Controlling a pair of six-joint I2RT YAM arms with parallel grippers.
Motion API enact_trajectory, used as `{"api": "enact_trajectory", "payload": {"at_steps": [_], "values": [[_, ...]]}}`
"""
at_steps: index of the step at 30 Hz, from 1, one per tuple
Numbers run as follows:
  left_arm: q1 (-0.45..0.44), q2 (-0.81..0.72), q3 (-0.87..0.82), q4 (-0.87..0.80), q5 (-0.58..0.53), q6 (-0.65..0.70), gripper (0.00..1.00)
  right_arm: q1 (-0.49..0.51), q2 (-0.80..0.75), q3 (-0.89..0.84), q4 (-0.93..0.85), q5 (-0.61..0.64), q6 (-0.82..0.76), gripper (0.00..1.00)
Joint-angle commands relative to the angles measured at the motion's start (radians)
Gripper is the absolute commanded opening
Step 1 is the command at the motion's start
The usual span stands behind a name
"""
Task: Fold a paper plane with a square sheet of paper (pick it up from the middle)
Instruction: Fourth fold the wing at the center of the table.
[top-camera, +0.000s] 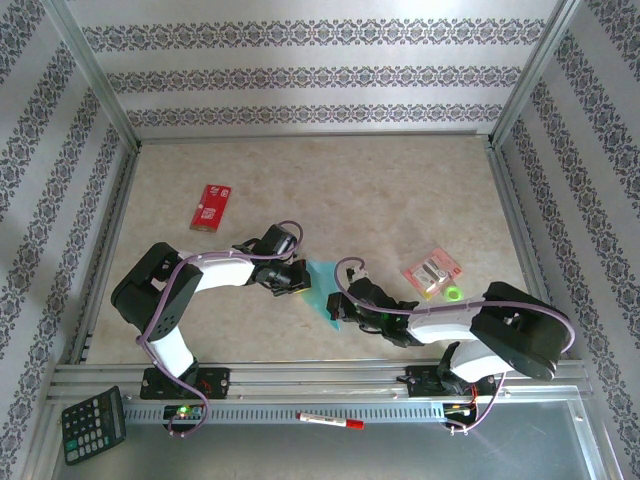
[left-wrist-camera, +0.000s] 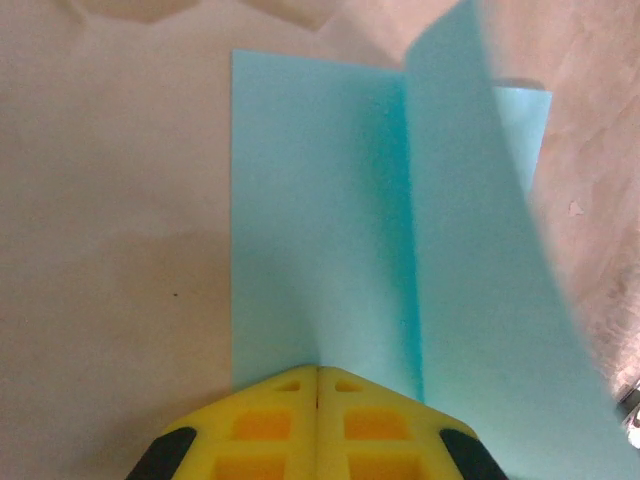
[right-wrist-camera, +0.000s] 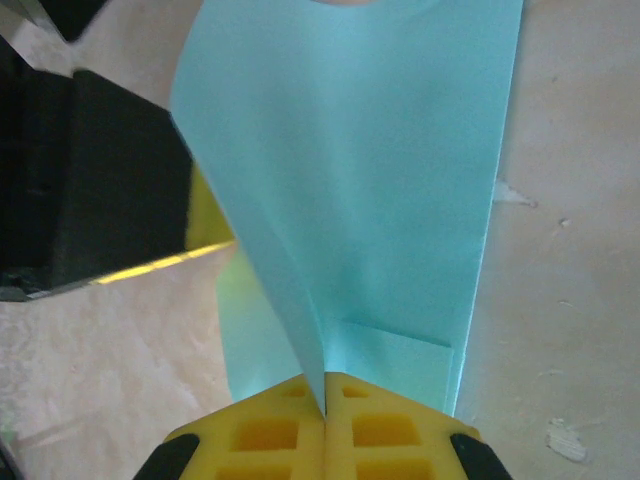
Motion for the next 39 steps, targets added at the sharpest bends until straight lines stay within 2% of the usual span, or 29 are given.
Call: {"api": "enact_trajectory", "payload": {"at_steps": [1,19,25,30,33,37,39], "values": [[0.011,0.006,-0.018,-0.138,-0.081,0.024,0.0,-0.003,0.04,0.016,-0.026,-0.028,-0.009,0.01],[0.017,-0.05,0.013,-0.191,-0.118,0.048,0.01,-0.007,0.057,-0.014,0.034,-0.022,0.031,0.0],[0.017,-0.062,0.022,-0.2,-0.103,0.051,0.08,-0.007,0.061,-0.003,0.031,-0.04,-0.006,0.0],[0.02,-0.092,0.027,-0.188,-0.088,0.046,0.24,-0.007,0.026,0.049,-0.068,-0.036,-0.086,0.0],[0.023,-0.12,0.027,-0.18,-0.079,0.037,0.3,-0.006,0.014,0.078,-0.131,-0.034,-0.131,0.0],[0.023,-0.168,0.017,-0.187,-0.074,0.023,0.31,-0.005,0.003,0.124,-0.225,-0.031,-0.197,0.01],[0.023,-0.192,0.001,-0.189,-0.066,0.007,0.25,-0.002,-0.006,0.152,-0.275,-0.024,-0.221,0.01]]}}
